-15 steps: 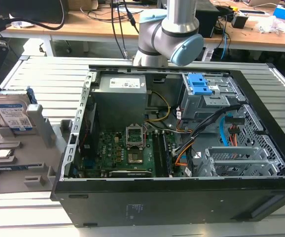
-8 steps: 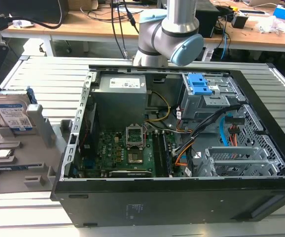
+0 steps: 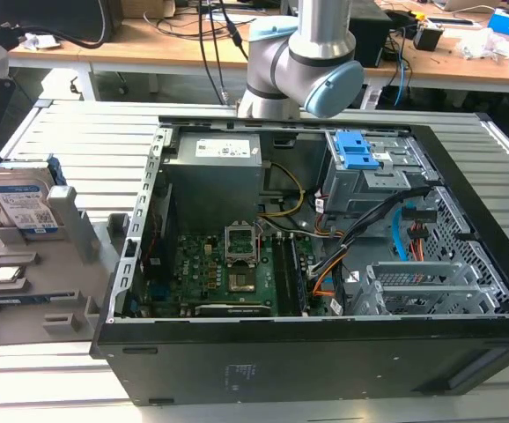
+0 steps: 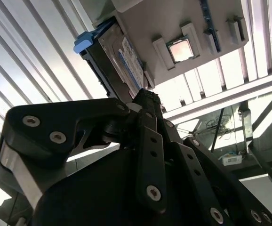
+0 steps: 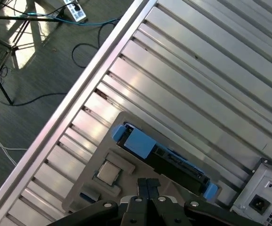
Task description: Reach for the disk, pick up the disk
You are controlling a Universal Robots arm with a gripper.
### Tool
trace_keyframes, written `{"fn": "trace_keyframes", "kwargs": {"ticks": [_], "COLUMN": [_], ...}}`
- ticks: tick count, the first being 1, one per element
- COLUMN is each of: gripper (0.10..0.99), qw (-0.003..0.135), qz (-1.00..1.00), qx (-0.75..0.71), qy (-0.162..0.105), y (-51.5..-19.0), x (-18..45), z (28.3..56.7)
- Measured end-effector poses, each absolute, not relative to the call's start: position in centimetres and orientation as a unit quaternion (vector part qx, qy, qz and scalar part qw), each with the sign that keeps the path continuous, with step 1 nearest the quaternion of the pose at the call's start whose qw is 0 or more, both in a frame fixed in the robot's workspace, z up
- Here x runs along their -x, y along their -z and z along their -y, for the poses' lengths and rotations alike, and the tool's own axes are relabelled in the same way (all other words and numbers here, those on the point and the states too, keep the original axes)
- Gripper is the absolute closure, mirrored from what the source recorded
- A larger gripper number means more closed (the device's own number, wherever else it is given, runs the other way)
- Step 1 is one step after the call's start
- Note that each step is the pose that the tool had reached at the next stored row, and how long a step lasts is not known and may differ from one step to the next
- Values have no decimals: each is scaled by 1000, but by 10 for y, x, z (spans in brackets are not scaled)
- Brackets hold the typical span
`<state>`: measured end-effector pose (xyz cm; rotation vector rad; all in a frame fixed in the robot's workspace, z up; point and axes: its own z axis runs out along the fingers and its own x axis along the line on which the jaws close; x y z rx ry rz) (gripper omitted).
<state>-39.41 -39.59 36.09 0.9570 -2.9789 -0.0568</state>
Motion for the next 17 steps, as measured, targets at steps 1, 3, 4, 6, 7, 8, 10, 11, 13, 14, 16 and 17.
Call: {"fn": "trace_keyframes", "kwargs": {"ticks": [1, 3, 4, 6, 7, 8, 10, 11, 13, 14, 16, 17], "gripper": [980, 980, 980, 980, 980, 980, 980, 980, 980, 980, 980, 980], "qw": [6, 6, 6, 7, 7, 7, 7, 7, 7, 7, 7, 7], "qz": [950, 947, 946, 942, 940, 939, 936, 934, 930, 928, 926, 925], "qx": [-310, -319, -324, -336, -342, -345, -352, -357, -367, -371, -377, -380], "qy": [18, 18, 18, 18, 18, 18, 18, 18, 18, 18, 18, 18], "y": [-361, -361, -361, -361, -361, -361, -361, -361, -361, -361, -361, -361], "x": [394, 394, 394, 394, 394, 394, 394, 394, 394, 394, 394, 394], "z": [396, 396, 396, 396, 396, 396, 396, 396, 396, 396, 396, 396]}}
